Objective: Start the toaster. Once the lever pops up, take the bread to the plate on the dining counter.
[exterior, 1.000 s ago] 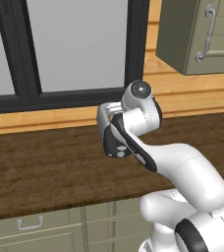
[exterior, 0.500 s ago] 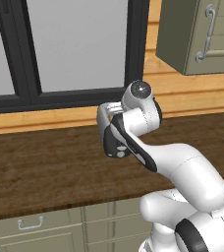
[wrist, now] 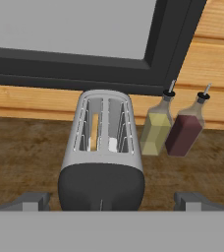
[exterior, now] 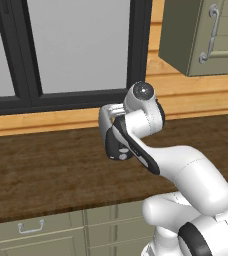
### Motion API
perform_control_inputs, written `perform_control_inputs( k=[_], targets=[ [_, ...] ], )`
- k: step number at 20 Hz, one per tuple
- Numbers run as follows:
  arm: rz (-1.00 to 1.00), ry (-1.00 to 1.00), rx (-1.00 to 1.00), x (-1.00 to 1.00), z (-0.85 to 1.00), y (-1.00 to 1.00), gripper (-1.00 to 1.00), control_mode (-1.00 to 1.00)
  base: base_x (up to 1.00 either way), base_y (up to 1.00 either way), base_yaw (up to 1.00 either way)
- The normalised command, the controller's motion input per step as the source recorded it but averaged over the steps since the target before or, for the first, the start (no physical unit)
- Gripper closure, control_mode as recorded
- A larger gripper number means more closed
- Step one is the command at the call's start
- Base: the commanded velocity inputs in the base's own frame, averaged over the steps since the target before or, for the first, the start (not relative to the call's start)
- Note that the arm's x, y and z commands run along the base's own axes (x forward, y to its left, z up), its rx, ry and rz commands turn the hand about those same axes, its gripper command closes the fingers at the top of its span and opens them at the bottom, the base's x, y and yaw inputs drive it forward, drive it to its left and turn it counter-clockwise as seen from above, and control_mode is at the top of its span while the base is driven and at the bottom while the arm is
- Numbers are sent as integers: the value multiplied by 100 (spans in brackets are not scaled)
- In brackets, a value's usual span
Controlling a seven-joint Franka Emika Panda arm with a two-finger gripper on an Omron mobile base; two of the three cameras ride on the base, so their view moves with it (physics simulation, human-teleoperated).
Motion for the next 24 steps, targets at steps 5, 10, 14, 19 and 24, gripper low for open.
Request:
perform_control_inputs(
  k=[5, 10, 14, 19, 24],
  targets=[
    [0, 0, 0, 0, 0, 0, -100, -100, 0, 0, 0],
    [0, 0, 0, 0, 0, 0, -100, -100, 0, 0, 0],
    [0, 0, 0, 0, 0, 0, -100, -100, 0, 0, 0],
    [0, 0, 0, 0, 0, 0, -100, -100, 0, 0, 0],
    [0, 0, 0, 0, 0, 0, -100, -100, 0, 0, 0]
  ],
)
